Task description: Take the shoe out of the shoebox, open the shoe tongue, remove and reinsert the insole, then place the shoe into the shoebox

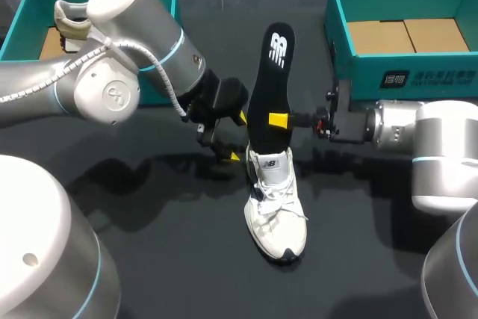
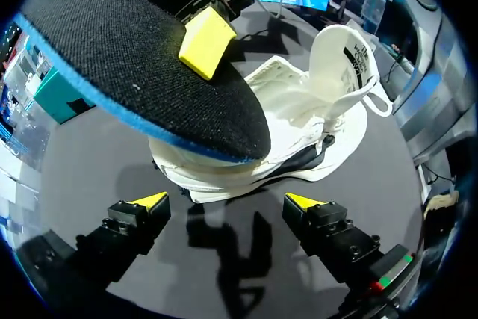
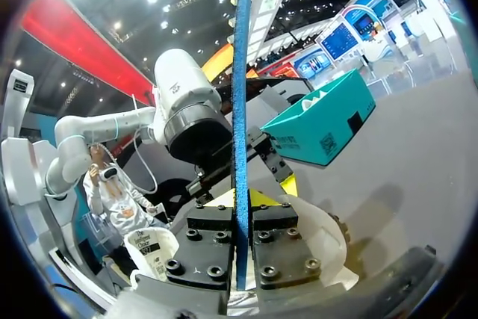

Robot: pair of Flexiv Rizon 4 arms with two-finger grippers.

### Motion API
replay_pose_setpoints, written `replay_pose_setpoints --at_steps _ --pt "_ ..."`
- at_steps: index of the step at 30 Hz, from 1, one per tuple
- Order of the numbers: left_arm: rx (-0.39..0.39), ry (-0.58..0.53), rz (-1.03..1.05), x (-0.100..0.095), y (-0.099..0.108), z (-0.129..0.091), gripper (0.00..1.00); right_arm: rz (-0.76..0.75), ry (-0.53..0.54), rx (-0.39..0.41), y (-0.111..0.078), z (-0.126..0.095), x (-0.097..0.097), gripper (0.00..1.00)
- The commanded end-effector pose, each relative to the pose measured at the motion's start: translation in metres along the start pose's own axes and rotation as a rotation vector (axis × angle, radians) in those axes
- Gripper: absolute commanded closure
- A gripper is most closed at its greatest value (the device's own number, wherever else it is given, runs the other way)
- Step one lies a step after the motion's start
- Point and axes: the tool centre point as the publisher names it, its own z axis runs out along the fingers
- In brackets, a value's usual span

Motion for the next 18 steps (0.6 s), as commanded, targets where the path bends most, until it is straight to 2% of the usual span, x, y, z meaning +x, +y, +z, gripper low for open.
replay_pose_setpoints --at_steps 1,18 --pt "-0.004 0.000 0.000 0.000 -0.001 0.001 0.00 0.005 -0.007 0.002 -0.003 -0.001 0.000 1.00" --pt "-0.004 0.000 0.000 0.000 -0.001 0.001 0.00 0.058 0.033 0.008 -0.021 -0.005 -0.002 1.00"
